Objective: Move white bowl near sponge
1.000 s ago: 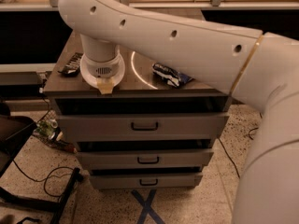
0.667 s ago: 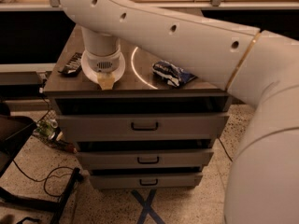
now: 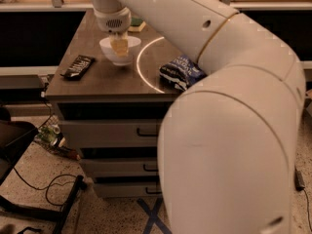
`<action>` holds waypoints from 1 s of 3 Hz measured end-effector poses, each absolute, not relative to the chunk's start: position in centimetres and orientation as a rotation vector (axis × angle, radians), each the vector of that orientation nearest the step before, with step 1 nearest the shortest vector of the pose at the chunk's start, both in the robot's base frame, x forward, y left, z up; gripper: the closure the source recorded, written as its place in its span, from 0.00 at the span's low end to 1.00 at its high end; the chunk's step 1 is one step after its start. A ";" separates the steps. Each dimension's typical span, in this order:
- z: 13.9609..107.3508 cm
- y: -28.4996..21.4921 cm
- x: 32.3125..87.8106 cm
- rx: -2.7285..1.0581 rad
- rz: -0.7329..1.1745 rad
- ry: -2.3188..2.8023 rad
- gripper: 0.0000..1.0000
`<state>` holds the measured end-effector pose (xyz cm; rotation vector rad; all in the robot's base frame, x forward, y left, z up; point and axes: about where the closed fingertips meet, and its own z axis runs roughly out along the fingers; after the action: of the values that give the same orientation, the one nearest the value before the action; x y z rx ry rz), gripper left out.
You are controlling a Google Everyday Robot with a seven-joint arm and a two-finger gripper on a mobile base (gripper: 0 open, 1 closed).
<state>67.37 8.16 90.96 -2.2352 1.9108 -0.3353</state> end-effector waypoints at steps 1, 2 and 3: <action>93.8 7.7 70.5 -2.178 -0.376 1.914 1.00; 95.9 7.2 73.1 -2.099 -0.435 1.934 1.00; 96.4 6.6 75.9 -2.015 -0.526 1.970 1.00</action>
Offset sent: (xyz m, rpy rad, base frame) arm 0.0752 -0.0320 0.0835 -0.0380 -0.0891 -0.1538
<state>75.85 6.57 96.38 -2.0146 1.9696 -0.5257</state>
